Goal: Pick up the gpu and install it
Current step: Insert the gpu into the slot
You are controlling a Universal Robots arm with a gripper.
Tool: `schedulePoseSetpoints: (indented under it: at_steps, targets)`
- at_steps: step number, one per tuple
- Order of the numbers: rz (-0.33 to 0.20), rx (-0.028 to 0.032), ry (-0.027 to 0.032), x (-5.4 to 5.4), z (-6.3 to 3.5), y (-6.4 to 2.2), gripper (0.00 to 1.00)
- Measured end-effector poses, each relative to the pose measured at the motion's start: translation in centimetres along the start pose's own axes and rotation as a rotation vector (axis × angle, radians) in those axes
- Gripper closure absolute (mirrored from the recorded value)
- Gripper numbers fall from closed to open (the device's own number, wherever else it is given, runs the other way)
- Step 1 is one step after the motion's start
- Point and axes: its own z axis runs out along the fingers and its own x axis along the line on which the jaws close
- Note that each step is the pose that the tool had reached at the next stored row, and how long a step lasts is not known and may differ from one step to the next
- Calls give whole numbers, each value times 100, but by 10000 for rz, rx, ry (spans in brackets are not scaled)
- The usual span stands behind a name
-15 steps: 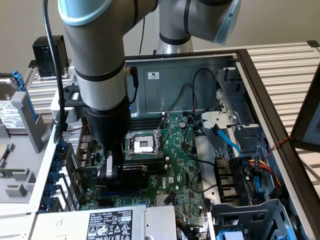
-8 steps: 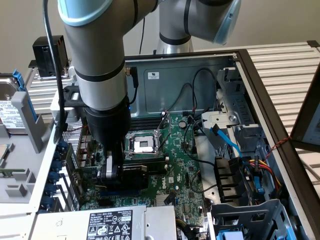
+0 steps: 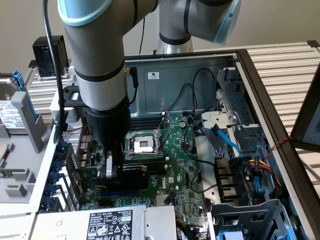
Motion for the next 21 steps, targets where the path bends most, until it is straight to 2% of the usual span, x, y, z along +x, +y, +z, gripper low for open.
schedulePoseSetpoints:
  at_steps: [21]
  targets:
    - [-1,0,1,1,9,8,72]
